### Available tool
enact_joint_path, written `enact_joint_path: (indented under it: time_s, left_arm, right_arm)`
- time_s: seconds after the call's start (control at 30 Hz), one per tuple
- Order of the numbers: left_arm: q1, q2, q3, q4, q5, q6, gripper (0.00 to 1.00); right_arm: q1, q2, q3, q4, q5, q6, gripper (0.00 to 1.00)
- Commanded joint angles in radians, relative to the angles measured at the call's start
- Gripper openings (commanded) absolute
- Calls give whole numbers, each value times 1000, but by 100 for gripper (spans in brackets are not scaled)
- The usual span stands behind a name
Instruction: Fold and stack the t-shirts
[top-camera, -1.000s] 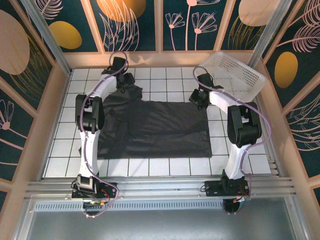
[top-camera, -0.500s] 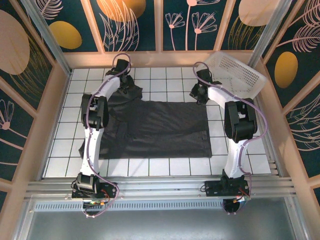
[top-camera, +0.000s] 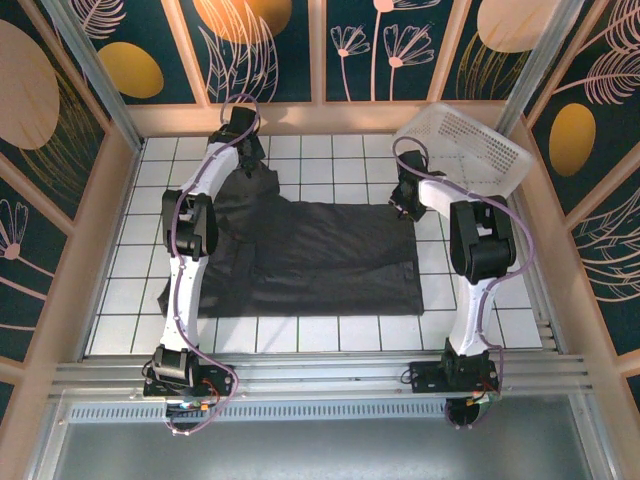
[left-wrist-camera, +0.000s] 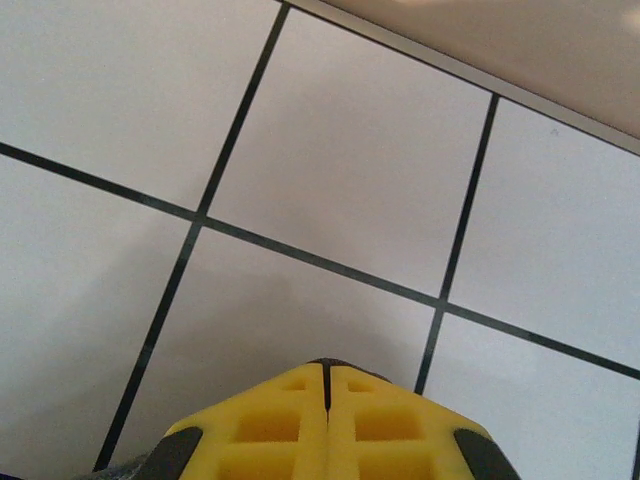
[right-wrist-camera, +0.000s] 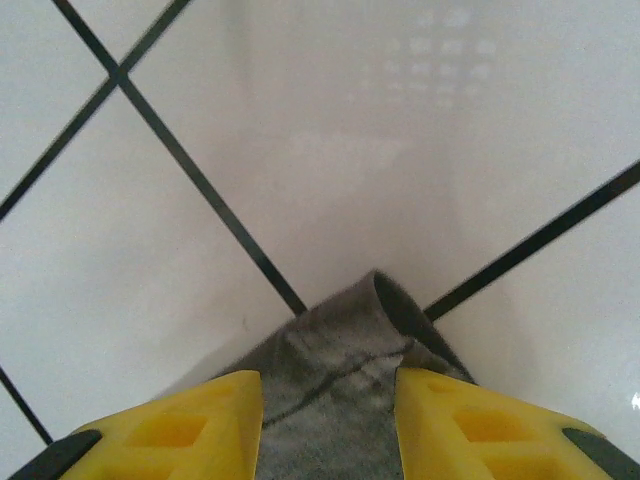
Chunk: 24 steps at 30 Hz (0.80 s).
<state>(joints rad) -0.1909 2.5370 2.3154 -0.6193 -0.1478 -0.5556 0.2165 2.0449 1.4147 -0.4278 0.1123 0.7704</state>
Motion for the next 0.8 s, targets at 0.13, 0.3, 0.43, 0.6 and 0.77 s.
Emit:
enact_joint_path:
  time_s: [0.13,0.3,0.43,0.6,0.77]
  left_arm:
    - [27,-47,9,-10,-22,25,0]
    - [30,-44,-7,-12,-2,24,0]
    - [30,-47,-18,-12,11,23,0]
    - [30,-52,-29,-18,1,23,0]
    - [30,-52,-45,-17,6,20,0]
  right_arm:
    - [-5,53,55,-45,112,20,40]
    - [-7,71,72,-60,141,11,40]
    - [-1,62,76,-53,171,-16,43]
    - [6,17,68,-64,178,-30,51]
    - [1,15,46,-55,193,-48,52]
